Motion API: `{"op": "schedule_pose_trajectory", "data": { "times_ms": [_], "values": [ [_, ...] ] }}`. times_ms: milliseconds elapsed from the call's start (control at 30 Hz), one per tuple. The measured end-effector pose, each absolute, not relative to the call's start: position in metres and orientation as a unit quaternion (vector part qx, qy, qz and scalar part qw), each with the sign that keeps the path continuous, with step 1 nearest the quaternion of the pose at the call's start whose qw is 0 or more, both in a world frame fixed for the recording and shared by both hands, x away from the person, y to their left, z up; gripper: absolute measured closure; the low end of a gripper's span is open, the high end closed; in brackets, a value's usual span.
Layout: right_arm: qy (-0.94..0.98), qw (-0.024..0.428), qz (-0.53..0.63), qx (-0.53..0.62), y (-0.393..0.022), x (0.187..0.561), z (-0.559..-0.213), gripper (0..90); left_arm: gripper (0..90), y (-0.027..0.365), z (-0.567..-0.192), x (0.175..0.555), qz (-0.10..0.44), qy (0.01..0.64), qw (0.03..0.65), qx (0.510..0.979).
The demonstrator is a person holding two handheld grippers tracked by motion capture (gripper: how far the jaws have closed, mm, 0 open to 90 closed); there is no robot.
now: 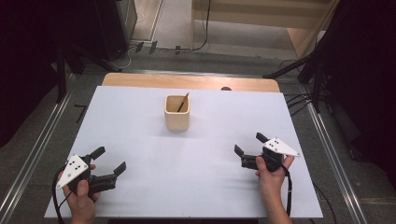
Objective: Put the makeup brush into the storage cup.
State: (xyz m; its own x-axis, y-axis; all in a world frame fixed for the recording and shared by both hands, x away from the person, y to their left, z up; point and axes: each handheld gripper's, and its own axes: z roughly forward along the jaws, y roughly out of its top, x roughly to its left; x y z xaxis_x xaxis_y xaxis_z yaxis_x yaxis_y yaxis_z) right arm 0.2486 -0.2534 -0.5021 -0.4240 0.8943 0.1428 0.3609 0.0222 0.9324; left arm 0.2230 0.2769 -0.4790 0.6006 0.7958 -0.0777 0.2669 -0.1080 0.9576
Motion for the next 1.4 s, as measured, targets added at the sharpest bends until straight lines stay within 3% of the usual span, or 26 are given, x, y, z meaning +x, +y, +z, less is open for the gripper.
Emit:
{"op": "schedule_pose_trajectory", "data": {
  "times_ms": [1400],
  "values": [
    [0.627, 0.284, 0.502, 0.523, -0.318, 0.195, -0.521, 0.0, 6.1, 0.275, -0.480, 0.223, 0.237, 0.376, 0.544, 0.711]
  ]
}}
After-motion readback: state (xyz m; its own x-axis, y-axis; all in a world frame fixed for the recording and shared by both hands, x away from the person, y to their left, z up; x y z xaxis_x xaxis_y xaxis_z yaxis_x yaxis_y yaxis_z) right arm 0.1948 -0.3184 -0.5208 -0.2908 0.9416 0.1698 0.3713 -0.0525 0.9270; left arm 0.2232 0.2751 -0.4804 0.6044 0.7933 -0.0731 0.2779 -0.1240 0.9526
